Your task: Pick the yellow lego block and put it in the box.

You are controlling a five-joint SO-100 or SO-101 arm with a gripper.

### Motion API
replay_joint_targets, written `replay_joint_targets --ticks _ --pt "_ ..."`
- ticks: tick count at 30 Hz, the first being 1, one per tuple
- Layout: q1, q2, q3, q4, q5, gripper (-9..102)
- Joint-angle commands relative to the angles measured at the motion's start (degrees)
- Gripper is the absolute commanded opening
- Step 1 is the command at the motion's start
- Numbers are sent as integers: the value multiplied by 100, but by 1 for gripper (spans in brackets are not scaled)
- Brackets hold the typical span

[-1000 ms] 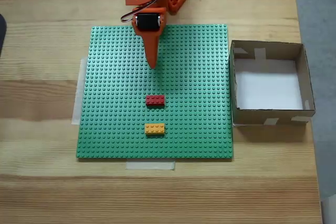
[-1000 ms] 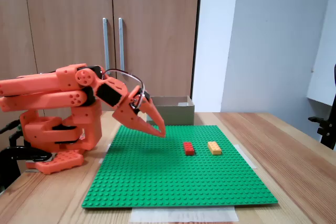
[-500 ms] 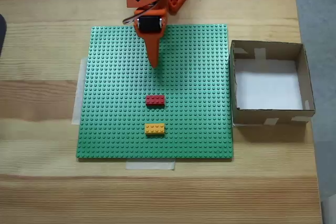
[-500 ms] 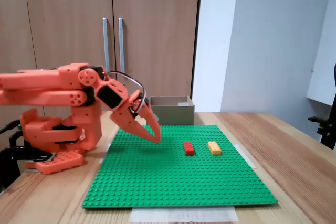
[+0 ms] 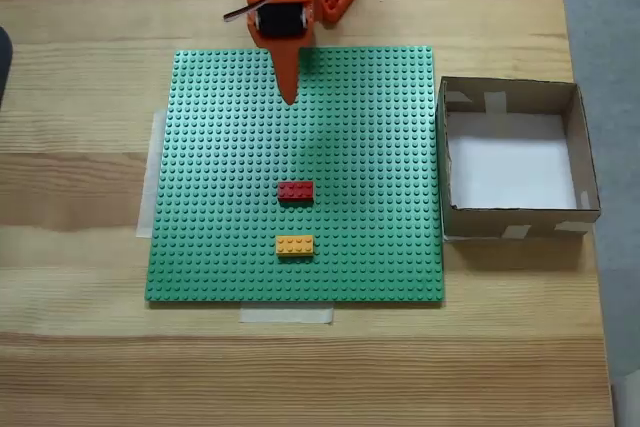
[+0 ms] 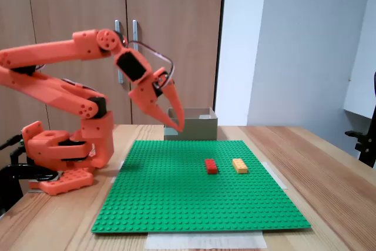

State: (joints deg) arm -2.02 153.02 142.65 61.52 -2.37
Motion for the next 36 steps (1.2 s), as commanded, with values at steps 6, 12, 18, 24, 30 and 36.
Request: replay_joint_targets --ticks 6,12,18,24,30,36 --pt "-44 -1863 -2039 352 35 0" --pt "44 -3059 -3032 281 114 5" --pt "79 -4113 -3463 -9 158 12" --pt "70 -5106 -4113 -70 290 16" --pt "-18 -5502 -4685 62 369 18" --pt "9 -6407 -5599 343 352 19"
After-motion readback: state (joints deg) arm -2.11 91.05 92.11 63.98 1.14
